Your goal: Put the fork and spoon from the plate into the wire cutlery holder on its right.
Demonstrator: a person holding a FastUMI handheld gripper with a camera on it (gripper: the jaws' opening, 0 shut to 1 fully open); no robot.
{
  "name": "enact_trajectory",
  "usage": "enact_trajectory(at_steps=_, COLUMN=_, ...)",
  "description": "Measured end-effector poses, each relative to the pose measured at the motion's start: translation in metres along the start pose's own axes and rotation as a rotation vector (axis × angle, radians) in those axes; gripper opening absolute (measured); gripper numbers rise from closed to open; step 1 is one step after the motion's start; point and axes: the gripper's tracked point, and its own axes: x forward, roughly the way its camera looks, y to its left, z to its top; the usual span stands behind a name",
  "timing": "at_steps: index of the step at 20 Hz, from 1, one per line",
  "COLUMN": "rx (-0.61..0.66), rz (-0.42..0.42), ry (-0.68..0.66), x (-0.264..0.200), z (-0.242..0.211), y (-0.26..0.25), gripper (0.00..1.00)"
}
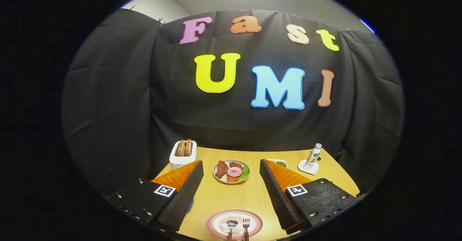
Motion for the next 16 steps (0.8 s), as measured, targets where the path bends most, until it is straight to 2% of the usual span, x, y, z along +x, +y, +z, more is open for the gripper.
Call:
enact_trajectory(at_steps=10, rx=-0.019, rz=-0.053, ry=0.181, x=0.008, z=-0.052, y=-0.016, gripper=0.97)
enact_trajectory(at_steps=16, rx=-0.062, rz=-0.077, ry=0.423, x=0.015, z=-0.120, y=-0.024, gripper=0.97)
